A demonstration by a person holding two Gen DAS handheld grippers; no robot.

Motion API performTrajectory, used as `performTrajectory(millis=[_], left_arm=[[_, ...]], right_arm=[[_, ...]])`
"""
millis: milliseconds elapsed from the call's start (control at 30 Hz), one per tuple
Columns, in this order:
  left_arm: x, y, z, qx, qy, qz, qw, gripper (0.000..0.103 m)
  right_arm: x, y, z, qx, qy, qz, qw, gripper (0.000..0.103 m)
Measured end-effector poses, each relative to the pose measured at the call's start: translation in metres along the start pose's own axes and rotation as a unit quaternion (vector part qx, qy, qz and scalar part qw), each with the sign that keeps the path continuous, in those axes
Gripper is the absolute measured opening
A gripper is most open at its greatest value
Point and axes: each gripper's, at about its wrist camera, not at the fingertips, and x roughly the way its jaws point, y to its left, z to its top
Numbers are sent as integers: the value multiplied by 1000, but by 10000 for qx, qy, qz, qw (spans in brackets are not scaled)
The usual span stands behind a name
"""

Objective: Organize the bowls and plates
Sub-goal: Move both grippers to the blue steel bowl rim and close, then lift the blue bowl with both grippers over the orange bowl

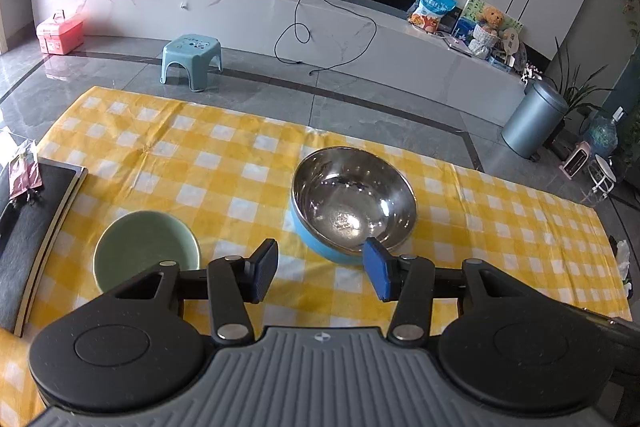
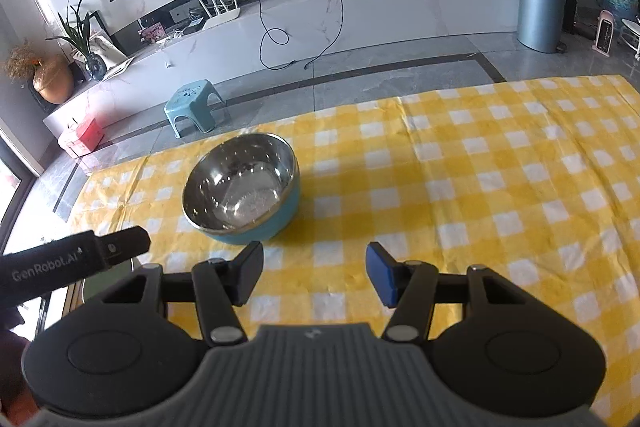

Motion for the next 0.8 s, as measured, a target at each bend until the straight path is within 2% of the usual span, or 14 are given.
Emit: performTrajectory(millis=[133,333,433,633,800], left_arm=[[30,1,11,-52,124,103,9999,56],[67,11,22,-437,318,73,9985,56],[82,12,27,-524,374,121,9979,52],[104,15,23,-674,420,151,9967,36],[113,19,21,-761,422,180,9960,17]], right_arm=[[33,4,23,229,197,76,9995,56],[74,11,36,318,384,35,9987,48],[94,15,38,383,541,53,9978,41],[122,22,34,448,721,115,9963,28],[132,24,29,552,726,84,9958,26]])
